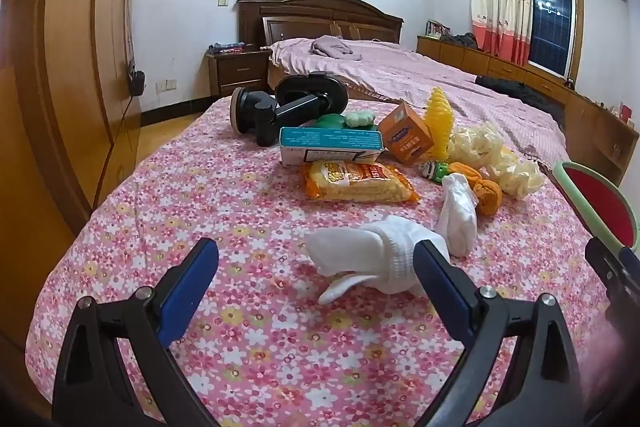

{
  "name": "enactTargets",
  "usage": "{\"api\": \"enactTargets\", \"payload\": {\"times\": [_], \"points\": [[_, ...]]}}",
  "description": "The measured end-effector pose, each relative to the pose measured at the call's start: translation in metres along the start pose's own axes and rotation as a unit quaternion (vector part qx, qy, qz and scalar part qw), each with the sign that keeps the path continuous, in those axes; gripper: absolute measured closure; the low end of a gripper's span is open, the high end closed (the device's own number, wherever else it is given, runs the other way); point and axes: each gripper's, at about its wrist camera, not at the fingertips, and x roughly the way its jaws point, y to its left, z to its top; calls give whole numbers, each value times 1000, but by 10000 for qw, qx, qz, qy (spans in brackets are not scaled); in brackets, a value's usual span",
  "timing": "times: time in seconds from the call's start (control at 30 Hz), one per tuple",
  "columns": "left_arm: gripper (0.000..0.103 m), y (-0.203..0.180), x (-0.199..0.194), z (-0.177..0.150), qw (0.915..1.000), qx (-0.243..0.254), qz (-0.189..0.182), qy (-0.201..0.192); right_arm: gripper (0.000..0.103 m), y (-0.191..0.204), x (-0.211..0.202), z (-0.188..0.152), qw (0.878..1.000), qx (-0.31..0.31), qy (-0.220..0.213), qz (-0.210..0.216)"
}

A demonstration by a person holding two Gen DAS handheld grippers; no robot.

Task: Collect trash

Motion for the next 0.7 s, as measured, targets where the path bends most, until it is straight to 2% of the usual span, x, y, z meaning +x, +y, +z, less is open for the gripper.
{"api": "enactTargets", "payload": {"times": [0.3,0.33,0.7], "points": [[6,-8,-5,-2,9998,174,32,-69,0,1,0,0,10000,-49,-12,-21],[6,-1,0,0,10000,-8,-5,22,0,1,0,0,10000,-45,-11,-18],[6,-1,0,0,10000,-12,0,12,0,1,0,0,10000,-69,-17,-30]]}}
